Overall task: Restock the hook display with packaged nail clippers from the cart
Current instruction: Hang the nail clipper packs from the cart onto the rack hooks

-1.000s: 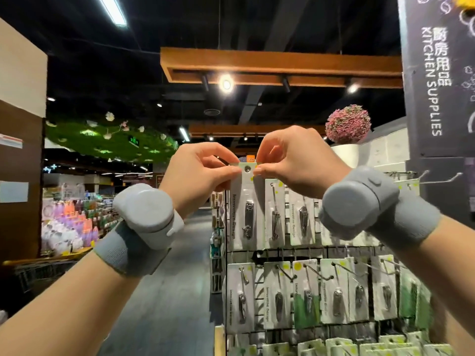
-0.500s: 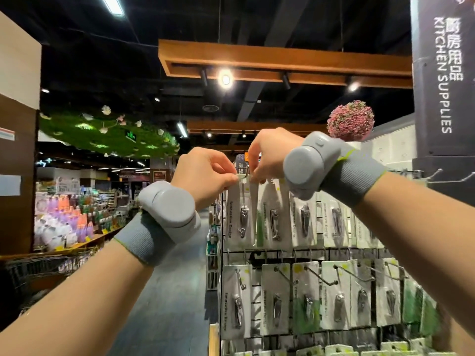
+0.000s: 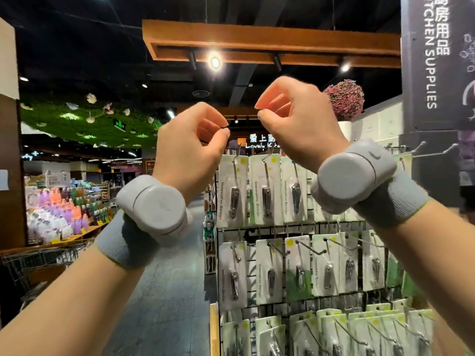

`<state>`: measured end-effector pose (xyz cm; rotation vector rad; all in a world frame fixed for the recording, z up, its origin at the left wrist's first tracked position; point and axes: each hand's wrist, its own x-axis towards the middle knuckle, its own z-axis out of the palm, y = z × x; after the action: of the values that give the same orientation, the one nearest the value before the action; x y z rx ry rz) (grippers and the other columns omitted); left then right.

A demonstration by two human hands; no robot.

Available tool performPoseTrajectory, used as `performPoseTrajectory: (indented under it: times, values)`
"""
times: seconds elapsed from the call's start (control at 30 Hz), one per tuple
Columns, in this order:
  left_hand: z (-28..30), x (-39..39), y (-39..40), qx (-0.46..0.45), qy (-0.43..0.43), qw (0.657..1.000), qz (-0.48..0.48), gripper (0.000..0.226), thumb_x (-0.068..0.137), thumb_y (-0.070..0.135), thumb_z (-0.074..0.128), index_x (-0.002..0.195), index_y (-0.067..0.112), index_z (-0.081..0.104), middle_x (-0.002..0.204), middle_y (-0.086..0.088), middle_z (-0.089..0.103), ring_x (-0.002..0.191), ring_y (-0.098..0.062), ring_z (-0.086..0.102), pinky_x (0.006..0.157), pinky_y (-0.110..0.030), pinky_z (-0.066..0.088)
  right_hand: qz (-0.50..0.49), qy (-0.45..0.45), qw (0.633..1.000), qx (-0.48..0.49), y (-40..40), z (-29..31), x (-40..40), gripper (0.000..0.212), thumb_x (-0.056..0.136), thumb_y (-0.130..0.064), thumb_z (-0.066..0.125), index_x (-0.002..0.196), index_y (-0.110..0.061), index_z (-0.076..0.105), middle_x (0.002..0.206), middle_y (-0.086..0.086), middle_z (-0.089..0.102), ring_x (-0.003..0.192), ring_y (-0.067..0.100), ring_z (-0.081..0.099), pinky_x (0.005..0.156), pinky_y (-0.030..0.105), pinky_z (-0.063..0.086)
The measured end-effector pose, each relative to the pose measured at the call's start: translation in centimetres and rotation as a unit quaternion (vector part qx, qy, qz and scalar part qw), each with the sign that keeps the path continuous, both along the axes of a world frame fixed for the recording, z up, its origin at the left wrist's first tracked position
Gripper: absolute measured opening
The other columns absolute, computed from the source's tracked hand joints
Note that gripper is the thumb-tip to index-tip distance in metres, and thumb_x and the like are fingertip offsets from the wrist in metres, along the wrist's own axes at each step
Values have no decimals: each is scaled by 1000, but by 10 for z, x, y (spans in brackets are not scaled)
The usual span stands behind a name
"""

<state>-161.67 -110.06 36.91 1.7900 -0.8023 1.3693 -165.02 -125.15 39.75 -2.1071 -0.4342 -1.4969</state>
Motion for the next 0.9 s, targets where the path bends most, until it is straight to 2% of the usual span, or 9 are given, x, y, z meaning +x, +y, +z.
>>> performPoseTrajectory:
  times: [0.1,0.17,0.3,0.37,0.57,0.63,0.8,0.9]
  values:
    - [-17,-24,-7,4,-55,998,-29,5,89,15,58,92,14,63,82,5,63,77,-2,60,67,-10,48,35,-33,998,40,-9,-26,-24,8,88,-16,58,95,-18,61,87,-7,63,81,7,60,69,17,50]
    - [-33,-39,-13,32,-82,995,-44,9,87,12,57,94,11,62,85,2,63,79,-4,59,69,-15,50,44,-37,997,58,-15,-45,-35,5,88,-15,59,92,-18,61,84,-11,62,78,2,59,67,18,51]
    - [-75,-69,-45,109,-47,989,-85,16,81,11,56,96,13,61,86,4,61,78,-4,57,70,-24,50,44,1,996,71,-40,-93,-68,5,88,-13,60,90,-16,62,83,-9,63,76,4,59,68,22,51]
    - [-97,-84,-77,145,-18,982,-121,18,79,12,56,95,14,62,86,4,62,79,-7,58,72,-30,50,12,3,997,79,-67,-117,-89,5,86,-11,61,88,-15,63,81,-7,64,74,6,59,69,25,50]
    - [-127,-118,-158,160,25,968,-194,17,79,12,55,94,15,63,84,3,62,79,-12,60,71,-35,51,-50,37,993,104,-137,-160,-146,5,84,-12,59,88,-13,63,80,-2,65,76,14,61,74,38,50]
    - [-141,-139,-199,168,50,960,-217,16,80,14,54,93,15,62,84,3,62,79,-12,60,69,-35,51,-68,55,989,116,-175,-177,-175,5,84,-10,59,88,-12,62,80,-2,65,77,13,61,74,36,50]
    - [-177,-185,-292,189,84,945,-254,15,79,15,54,92,14,63,82,3,62,75,-9,57,73,-33,48,-108,101,976,162,-262,-213,-240,6,85,-9,59,87,-14,62,74,-9,61,71,6,58,69,19,47]
    - [-205,-213,-353,204,122,927,-291,17,78,17,55,92,14,64,83,1,63,75,-16,60,73,-37,52,-134,131,962,199,-316,-241,-278,11,84,-8,60,83,-19,60,69,-12,60,68,3,56,65,15,44]
